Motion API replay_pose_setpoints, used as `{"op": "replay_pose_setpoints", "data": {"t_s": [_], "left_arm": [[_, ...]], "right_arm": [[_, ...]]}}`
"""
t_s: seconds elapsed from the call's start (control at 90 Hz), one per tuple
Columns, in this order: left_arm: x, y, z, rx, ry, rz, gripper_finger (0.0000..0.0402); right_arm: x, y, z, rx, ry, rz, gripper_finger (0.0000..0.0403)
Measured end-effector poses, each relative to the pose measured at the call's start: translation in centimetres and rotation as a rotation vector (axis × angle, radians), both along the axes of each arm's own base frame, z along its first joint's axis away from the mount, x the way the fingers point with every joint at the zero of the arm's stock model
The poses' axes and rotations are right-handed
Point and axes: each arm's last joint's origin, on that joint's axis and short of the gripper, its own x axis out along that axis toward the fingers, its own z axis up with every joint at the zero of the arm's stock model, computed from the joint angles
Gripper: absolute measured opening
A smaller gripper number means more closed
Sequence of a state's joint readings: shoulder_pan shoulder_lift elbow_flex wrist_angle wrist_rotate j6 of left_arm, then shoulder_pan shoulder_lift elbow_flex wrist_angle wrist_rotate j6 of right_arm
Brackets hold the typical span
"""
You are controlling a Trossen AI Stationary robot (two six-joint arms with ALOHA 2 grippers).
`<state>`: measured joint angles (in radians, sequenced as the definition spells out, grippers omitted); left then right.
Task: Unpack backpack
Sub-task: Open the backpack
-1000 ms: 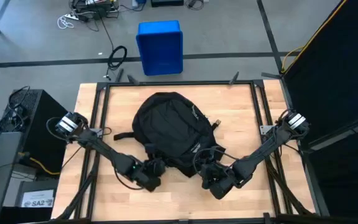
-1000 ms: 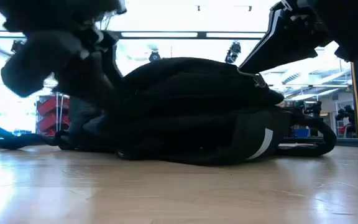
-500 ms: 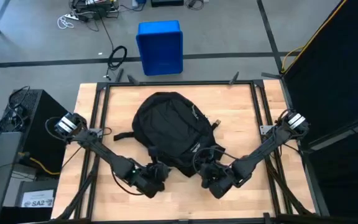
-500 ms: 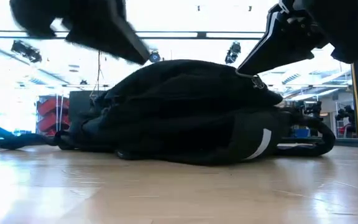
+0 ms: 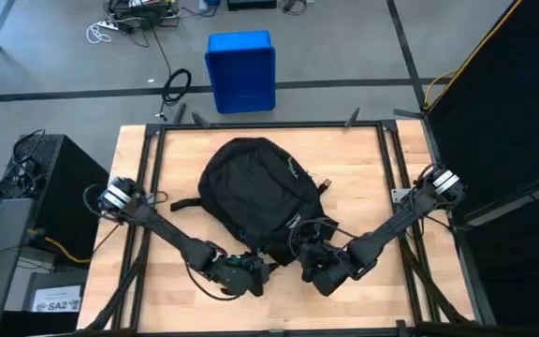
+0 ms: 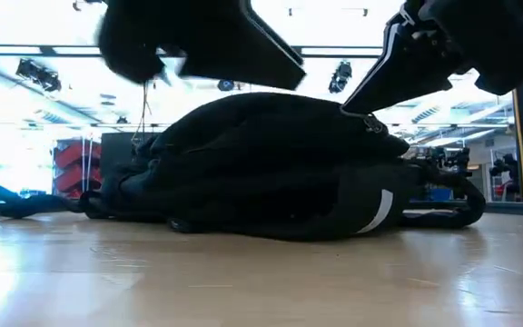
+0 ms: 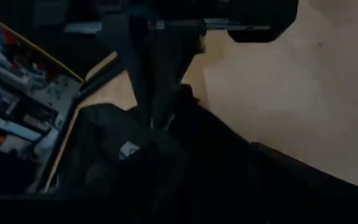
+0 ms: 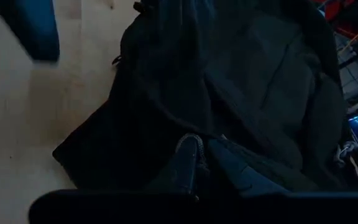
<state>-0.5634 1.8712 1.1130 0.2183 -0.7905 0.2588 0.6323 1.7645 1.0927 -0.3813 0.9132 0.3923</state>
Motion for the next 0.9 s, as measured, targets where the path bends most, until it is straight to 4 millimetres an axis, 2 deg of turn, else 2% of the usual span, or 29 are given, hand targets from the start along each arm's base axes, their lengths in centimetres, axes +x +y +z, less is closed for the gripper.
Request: {"op": "replay_pose_setpoints", "data": {"t_s": [0.311,0.633,0.9], "left_arm": [[1.4,1.7,-0.7,0.057,0.069,0.089,0.0218],[2.0,3.1,-1.1,-0.061,0.095,0.091,0.0218],[2.1,3.0,-1.1,-0.159,0.090,0.076,0.0218]], "right_arm": [[0.1,0.0,0.0,0.010,-0.005,0.002,0.0000],[0.1,-0.1,0.0,0.012,-0.004,0.001,0.0000],[0.2,-0.1,0.0,0.013,-0.005,0.001,0.0000]]}}
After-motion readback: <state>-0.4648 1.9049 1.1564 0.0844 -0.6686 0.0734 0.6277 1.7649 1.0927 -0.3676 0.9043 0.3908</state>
